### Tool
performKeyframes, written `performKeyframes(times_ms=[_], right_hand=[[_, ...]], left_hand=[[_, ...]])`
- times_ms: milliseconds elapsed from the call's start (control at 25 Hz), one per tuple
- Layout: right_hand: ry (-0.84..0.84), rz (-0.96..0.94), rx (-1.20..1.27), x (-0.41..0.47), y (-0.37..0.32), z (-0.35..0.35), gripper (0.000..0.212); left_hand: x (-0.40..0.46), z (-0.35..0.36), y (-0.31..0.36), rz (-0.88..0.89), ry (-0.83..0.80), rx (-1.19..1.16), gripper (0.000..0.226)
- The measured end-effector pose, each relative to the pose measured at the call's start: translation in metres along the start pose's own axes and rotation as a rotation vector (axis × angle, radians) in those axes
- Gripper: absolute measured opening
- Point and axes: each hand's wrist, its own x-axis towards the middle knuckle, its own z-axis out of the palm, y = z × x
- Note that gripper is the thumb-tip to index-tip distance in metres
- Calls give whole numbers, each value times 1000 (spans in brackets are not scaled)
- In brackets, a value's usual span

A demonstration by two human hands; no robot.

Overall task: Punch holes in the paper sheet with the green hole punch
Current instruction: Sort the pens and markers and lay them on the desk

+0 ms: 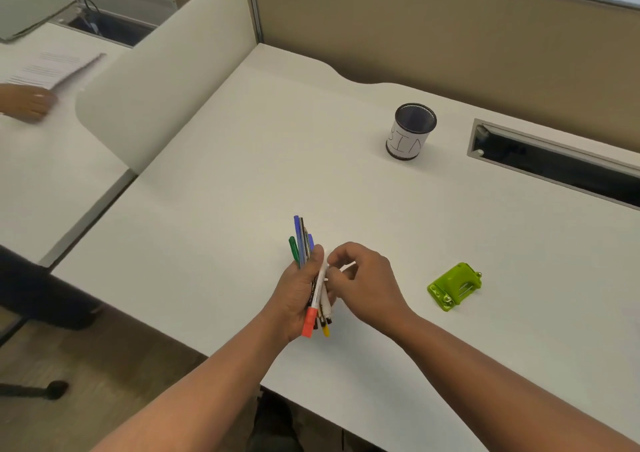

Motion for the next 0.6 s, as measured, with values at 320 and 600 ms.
performKeyframes(times_ms=[320,600], right_hand=[[-186,-256,-286,88,-30,46,68],[-300,-534,-810,184,-61,111,95]], left_hand=[[16,-60,91,107,40,371,67],[73,-124,176,449,398,1591,47]])
